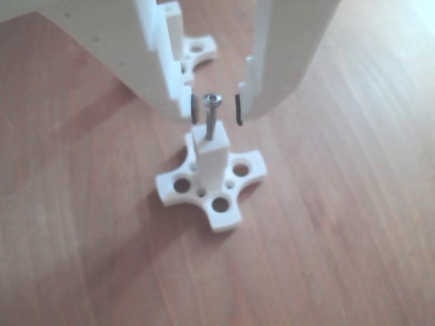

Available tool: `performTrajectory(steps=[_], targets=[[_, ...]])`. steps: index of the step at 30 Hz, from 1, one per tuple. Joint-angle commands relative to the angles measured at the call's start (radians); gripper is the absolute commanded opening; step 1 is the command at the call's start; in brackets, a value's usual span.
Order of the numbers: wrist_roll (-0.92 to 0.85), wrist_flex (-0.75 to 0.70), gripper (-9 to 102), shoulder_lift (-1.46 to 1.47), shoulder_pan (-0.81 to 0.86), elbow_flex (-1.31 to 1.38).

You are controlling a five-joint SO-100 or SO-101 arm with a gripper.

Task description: Grab the screw and set it in the hole.

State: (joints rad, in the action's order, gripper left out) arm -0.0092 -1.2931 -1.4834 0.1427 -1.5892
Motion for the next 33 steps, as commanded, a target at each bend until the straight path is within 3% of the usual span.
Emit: performTrajectory(steps=[1,20,33], targets=[[-0.009,0.009,5,-0.025,-0.011,0.074],[-0.017,0.037,-4,-0.018,-0.009,0.072],[-0.028,0.015,-4,-0.035,-0.008,0.144]])
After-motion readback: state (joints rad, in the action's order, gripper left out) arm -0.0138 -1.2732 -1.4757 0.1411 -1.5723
